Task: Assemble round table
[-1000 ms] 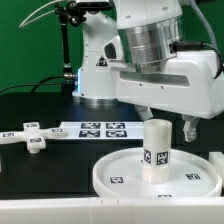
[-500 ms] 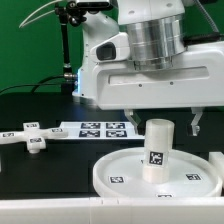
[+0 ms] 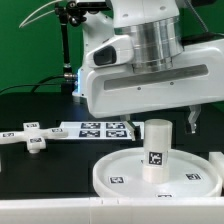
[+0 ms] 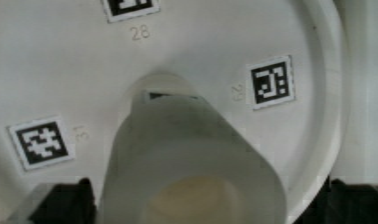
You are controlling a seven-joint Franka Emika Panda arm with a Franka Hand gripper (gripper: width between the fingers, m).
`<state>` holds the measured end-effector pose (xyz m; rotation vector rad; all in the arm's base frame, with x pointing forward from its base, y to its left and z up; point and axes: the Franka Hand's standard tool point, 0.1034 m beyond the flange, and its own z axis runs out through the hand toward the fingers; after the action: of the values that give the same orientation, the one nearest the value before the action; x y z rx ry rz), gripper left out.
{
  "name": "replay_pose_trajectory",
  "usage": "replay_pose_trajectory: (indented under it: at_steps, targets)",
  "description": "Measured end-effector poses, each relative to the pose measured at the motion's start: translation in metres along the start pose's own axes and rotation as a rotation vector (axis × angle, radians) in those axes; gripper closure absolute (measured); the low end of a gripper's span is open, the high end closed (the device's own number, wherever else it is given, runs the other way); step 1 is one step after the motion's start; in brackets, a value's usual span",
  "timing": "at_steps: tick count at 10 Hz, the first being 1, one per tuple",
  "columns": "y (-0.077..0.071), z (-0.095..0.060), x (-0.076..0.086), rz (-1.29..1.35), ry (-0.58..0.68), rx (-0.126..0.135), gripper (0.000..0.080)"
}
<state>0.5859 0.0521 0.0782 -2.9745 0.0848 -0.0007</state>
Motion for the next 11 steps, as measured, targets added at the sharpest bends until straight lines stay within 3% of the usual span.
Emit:
replay_pose_trajectory:
  at_steps: [3,9,11]
  targets:
    - [-0.0043,0.0011,-0.0002,-0.31,0.002,-0.029,0.015]
    - [-0.0001,0.0025,-0.0015,-0.689,-0.01,-0.035,0.015]
    - [0.0012,0.0031,-0.0022,-0.936,-0.029,-0.054,0.015]
